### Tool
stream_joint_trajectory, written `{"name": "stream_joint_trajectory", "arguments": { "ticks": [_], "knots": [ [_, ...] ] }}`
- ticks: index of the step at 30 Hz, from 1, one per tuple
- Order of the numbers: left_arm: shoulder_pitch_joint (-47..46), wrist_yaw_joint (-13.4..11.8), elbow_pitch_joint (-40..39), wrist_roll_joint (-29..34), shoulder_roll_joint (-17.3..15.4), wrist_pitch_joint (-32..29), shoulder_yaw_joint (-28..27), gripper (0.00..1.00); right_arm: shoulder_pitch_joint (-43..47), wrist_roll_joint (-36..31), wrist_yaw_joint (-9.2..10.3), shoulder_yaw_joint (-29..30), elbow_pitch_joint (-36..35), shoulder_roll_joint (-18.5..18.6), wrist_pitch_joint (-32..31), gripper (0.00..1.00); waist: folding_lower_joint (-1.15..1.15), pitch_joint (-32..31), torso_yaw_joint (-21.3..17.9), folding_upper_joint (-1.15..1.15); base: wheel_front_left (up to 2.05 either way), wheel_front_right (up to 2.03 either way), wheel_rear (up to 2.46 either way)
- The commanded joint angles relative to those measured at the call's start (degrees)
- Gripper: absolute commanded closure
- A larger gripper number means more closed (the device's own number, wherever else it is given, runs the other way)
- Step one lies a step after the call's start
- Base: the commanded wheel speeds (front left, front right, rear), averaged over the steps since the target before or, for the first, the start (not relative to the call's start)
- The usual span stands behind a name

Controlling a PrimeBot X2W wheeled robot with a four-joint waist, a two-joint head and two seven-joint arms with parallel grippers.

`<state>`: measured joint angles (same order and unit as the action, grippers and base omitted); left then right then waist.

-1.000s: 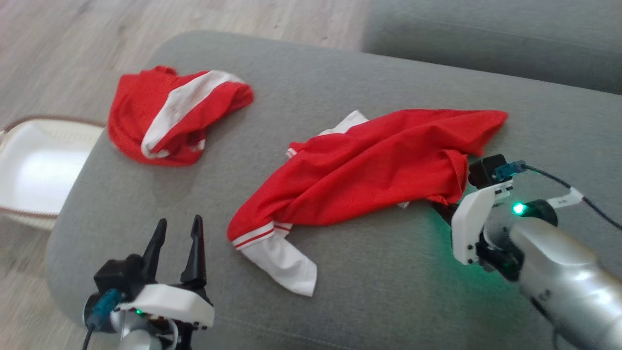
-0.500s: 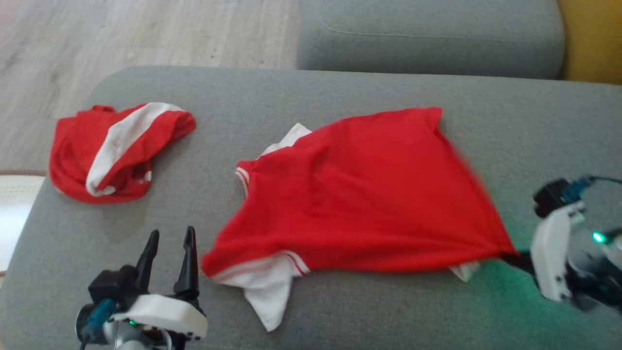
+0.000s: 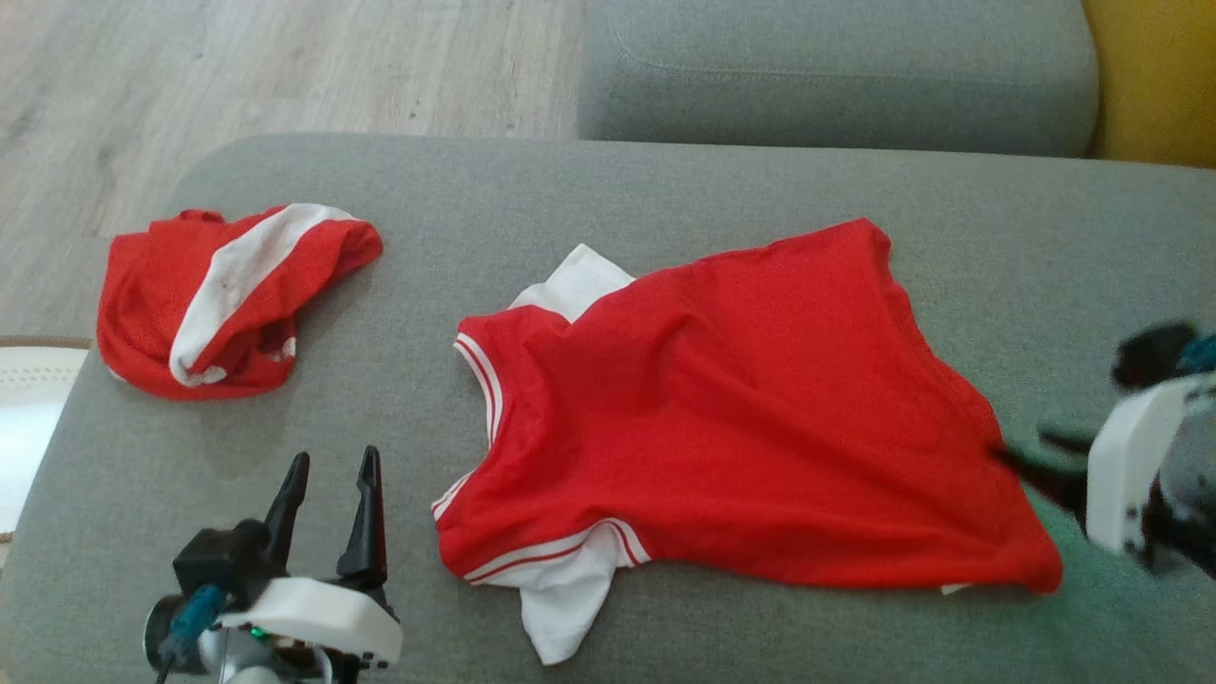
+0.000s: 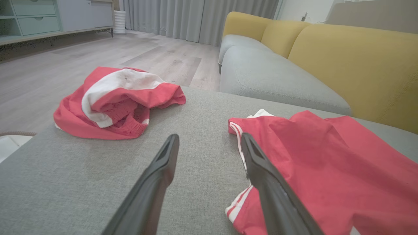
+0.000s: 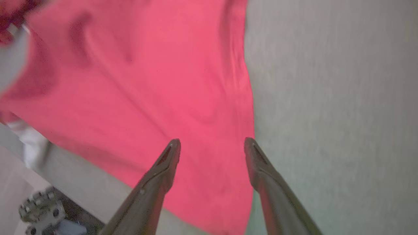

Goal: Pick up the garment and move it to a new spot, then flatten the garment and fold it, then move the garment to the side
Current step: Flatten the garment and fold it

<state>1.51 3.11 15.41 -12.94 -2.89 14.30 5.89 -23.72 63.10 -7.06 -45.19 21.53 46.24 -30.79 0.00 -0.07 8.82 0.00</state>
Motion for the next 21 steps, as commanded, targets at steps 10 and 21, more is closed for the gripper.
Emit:
{"name": "stream_joint_trajectory", "arguments": {
  "ticks": [10, 21],
  "knots": [
    [-5.6, 1.2, -2.8, 0.1, -2.4, -0.8, -1.4, 0.0, 8.5, -12.8, -0.43, 21.1, -9.8, -11.0, 23.5, 0.0, 0.0, -0.1, -0.3, 0.0, 0.0, 0.0, 0.0],
    [-25.3, 4.3, 3.0, -15.3, -11.8, -36.0, 9.9, 0.0, 14.7, -28.9, -0.43, 35.2, -11.9, -31.0, 31.0, 0.0, 0.0, 3.8, -6.2, 0.0, 0.0, 0.0, 0.0]
  ]
}}
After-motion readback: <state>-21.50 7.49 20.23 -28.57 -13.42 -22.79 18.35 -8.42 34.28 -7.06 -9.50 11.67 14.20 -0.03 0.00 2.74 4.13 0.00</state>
